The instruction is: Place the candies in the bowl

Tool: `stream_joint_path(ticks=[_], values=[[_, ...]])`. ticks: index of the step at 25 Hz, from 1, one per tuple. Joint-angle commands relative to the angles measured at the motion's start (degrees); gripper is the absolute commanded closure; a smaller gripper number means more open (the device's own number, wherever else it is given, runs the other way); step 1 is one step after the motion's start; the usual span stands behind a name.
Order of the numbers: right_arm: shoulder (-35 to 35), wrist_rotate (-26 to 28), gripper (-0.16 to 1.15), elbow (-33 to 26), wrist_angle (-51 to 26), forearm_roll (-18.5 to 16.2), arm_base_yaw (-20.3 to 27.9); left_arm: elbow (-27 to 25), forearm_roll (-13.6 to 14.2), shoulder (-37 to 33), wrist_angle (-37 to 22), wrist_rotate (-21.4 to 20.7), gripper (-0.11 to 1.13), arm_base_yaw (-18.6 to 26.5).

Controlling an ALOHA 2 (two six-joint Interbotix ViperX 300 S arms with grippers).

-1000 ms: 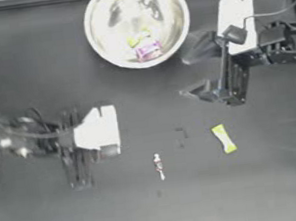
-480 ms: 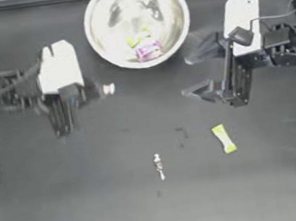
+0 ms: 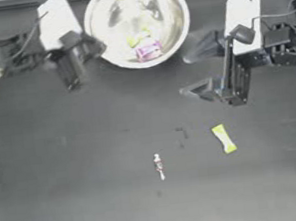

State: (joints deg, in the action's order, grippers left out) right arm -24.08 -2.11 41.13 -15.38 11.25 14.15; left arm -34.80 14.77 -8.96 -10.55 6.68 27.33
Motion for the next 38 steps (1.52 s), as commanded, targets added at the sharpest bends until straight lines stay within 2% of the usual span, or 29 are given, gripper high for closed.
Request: stream_joint_path(ticks=[1, 8, 12, 14, 20, 21, 25, 28, 34, 38], values=[[-1.1, -0.1, -0.02, -0.1, 1.4, 0.4, -0.2, 4.6, 0.1, 3.3, 2.0, -0.8, 0.66, 1.5], [-1.0, -0.1, -0.02, 0.4, 2.9, 1.0, -0.2, 10.7, 0.2, 10.2, 3.3, -1.3, 0.66, 4.0], [-0.9, -0.1, -0.02, 0.3, 3.3, 1.0, -0.5, 13.4, 0.1, 13.0, 3.3, -1.3, 0.6, 5.4], [-0.9, -0.1, -0.02, 0.3, 3.4, 1.0, -0.5, 14.4, -0.1, 14.0, 3.3, -1.2, 0.51, 6.2], [-0.9, -0.1, -0.02, 0.4, 3.5, 1.0, -0.7, 16.0, -1.0, 14.9, 3.3, -1.1, -0.02, 7.0], [-0.9, -0.1, -0.02, 0.4, 3.6, 0.8, -0.7, 16.1, -1.0, 14.9, 3.3, -1.2, -0.05, 7.0], [-0.9, -0.1, -0.02, 1.0, 3.7, 1.0, -0.7, 15.8, -1.0, 13.3, 3.3, -1.2, 0.03, 6.4], [-0.9, 0.2, -0.02, 1.3, 3.2, 2.7, -0.7, 14.5, -1.0, 10.2, 2.8, -1.2, 0.02, 4.7], [-1.0, 1.3, -0.02, 1.4, -5.0, 7.6, -0.6, 8.6, -1.5, -0.6, 0.6, -1.0, 0.02, -2.1], [-1.1, 5.1, -0.01, 1.9, -9.8, 7.8, -0.7, 4.7, -3.9, -7.3, -1.4, -0.9, 0.02, -6.8]])
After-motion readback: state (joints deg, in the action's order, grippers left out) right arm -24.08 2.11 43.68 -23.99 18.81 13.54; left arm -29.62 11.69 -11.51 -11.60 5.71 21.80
